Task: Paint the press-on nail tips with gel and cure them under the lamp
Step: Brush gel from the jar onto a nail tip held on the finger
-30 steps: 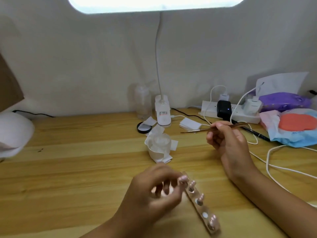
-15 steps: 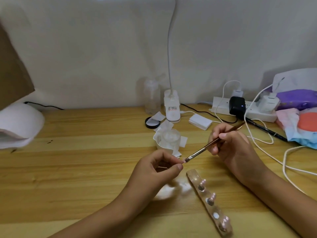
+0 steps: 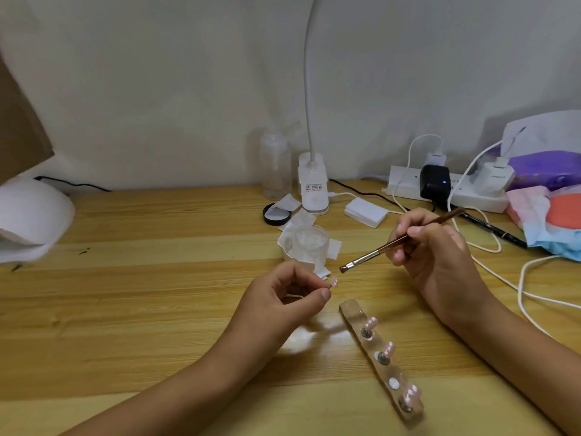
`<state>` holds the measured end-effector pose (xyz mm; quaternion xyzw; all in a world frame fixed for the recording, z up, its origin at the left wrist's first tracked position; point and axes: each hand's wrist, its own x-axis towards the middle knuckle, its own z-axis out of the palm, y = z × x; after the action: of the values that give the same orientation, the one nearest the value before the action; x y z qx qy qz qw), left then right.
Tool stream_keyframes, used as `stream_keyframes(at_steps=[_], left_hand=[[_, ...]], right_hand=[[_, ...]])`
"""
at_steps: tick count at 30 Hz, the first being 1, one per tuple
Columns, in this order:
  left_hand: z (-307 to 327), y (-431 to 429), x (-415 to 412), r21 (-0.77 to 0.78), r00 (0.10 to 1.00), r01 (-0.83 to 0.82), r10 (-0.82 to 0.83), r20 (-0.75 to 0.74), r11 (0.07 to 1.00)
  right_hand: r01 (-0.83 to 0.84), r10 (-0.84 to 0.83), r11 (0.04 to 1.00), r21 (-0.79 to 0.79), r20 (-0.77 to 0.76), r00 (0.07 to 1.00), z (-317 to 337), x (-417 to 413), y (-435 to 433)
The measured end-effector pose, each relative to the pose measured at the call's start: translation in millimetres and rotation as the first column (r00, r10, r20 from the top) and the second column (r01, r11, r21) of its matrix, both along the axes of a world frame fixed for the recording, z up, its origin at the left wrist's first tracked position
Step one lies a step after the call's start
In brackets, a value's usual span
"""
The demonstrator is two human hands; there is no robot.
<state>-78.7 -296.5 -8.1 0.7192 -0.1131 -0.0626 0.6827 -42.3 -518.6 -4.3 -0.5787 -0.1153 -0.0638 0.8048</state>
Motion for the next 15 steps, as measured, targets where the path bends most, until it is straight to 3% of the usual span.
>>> stream_keyframes(at_steps=[4,8,11,15], left_hand=[[0.4,-0.4,-0.2,0.009,1.0,0.003,-0.003,-0.004,1.0],[1.8,-0.3,-0.9,0.012,1.0,0.001,-0.001,-0.005,1.0],[1.2,-0.1,-1.3,0.019,1.0,-0.003,0.003,0.004,1.0],[-0.1,-0.8,-0.8,0.024,1.0,0.004,-0.004,0.008,1.0]], right_hand=[[-0.089,0.089,0.993,-0.075,0.005,0.996,-0.5,-1.3,1.0],[-0.003,0.004,0.988,-0.154,0.009,1.0,-1.3,-1.0,1.5],[0.033,-0.033,0.995,-0.093,0.005,0.999,-0.1,0.6,0.0],[-0.069,0.069,0.995,-0.066,-0.006,0.998,0.3,-1.6,1.3]])
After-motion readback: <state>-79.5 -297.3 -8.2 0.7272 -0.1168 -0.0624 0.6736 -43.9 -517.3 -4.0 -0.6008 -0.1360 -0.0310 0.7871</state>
